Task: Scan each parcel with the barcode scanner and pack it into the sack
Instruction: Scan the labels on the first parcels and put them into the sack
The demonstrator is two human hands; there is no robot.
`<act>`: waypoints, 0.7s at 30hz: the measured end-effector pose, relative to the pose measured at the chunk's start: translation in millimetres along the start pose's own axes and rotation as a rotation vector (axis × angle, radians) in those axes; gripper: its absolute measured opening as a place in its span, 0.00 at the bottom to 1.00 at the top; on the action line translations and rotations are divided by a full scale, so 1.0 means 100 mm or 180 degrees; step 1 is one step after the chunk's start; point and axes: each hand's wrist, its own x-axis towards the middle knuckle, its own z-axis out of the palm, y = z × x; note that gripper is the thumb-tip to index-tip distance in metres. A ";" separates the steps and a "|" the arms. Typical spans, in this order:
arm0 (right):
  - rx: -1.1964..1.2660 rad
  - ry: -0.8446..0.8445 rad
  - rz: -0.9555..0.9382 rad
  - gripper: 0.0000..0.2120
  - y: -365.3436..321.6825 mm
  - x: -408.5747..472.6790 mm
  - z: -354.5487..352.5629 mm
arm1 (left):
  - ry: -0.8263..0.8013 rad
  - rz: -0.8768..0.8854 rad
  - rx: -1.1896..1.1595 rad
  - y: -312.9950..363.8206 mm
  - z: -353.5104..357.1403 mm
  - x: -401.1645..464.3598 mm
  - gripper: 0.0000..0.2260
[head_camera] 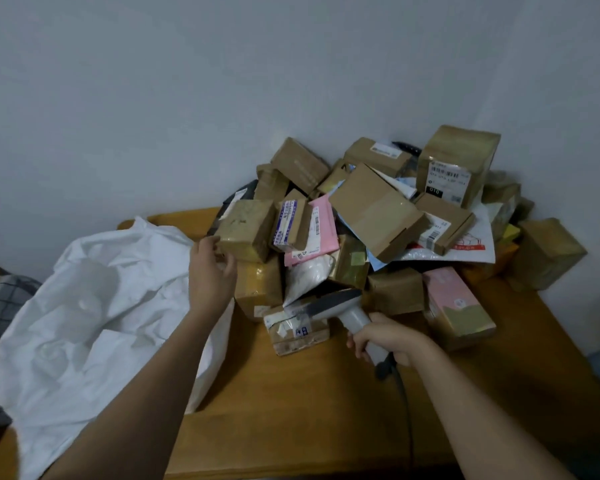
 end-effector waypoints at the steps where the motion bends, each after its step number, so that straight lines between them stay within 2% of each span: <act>1: 0.0053 -0.0064 -0.0147 0.13 -0.15 -0.04 0.01 | -0.0093 -0.0192 0.0041 -0.03 -0.03 0.04 0.16; 4: 0.0099 -0.0094 -0.0506 0.12 -0.60 -0.15 0.04 | -0.0446 -0.0619 0.0226 -0.09 -0.07 0.14 0.27; 7: 0.0160 0.0132 -0.0800 0.11 -1.00 -0.20 0.11 | -0.0704 -0.0752 0.0212 -0.13 -0.08 0.26 0.36; 10: 0.0266 0.0434 -0.1013 0.08 -1.34 -0.23 0.19 | -0.0894 -0.0757 0.0200 -0.16 -0.07 0.44 0.41; 15: 0.0333 0.0960 -0.1156 0.10 -1.78 -0.21 0.43 | -0.1116 -0.0669 0.0149 -0.17 0.02 0.82 0.47; 18: 0.0381 0.1079 -0.1203 0.05 -1.88 -0.13 0.55 | -0.1346 -0.0690 0.0396 -0.22 0.18 1.00 0.50; 21: 0.0435 0.1202 -0.1170 0.05 -1.92 -0.05 0.60 | -0.1580 -0.0659 0.0681 -0.30 0.35 1.13 0.53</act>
